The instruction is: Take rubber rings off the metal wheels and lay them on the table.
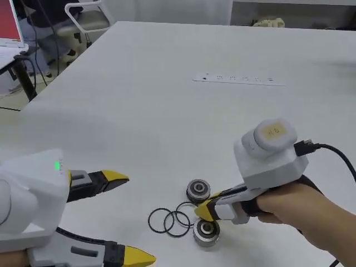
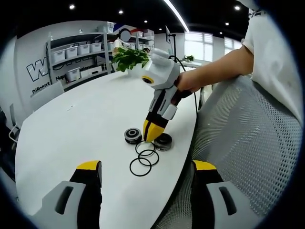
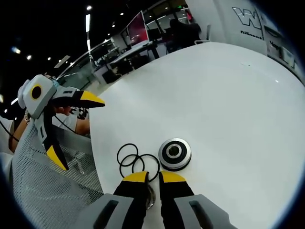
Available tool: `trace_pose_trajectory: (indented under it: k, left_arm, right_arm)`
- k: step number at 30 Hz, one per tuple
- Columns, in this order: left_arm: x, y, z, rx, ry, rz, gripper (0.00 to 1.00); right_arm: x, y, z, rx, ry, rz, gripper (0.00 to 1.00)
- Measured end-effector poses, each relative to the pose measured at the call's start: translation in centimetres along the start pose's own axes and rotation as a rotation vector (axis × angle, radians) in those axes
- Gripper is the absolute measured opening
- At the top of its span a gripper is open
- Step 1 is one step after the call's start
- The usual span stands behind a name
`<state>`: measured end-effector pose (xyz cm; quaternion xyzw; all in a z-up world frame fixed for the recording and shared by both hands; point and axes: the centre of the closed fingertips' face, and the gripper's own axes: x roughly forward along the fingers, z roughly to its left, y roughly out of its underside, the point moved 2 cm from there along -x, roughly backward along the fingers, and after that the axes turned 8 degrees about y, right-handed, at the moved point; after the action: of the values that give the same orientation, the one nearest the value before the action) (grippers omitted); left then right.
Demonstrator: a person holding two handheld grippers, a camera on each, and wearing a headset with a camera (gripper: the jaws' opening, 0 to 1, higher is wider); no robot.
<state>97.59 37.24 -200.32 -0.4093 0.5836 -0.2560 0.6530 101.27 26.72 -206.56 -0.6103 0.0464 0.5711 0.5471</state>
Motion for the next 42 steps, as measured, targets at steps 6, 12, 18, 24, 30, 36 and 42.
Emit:
trace_pose_trajectory:
  k: [6,12,18,24,30,36,42]
  left_arm:
    - [0.0,0.0,0.0,0.000,-0.002,0.000,0.74]
    - [-0.1,-0.2,0.0,0.012,0.001,0.001,0.74]
    - [0.0,-0.8,0.2,0.043,0.015,0.004,0.74]
    - [-0.3,-2.9,1.3,0.088,0.017,-0.010,0.74]
    - [-0.1,-5.0,2.8,0.152,0.019,-0.014,0.73]
    - [1.0,-7.0,3.8,0.207,0.044,-0.023,0.70]
    - [3.2,-8.9,4.3,0.271,0.106,-0.019,0.64]
  right_arm:
    - [0.0,-0.1,0.2,0.008,-0.013,0.000,0.06]
    - [-0.3,-0.6,-0.2,0.014,0.000,-0.025,0.06]
    - [-0.8,-1.0,-0.7,0.038,0.005,-0.047,0.04]
    - [-1.2,-1.6,-1.1,0.050,0.019,-0.077,0.06]
    - [-1.3,-1.8,-2.0,0.038,0.051,-0.106,0.06]
    - [-1.3,-1.6,-2.4,-0.007,0.067,-0.109,0.05]
    - [-1.3,-1.3,-3.0,-0.042,0.093,-0.094,0.08]
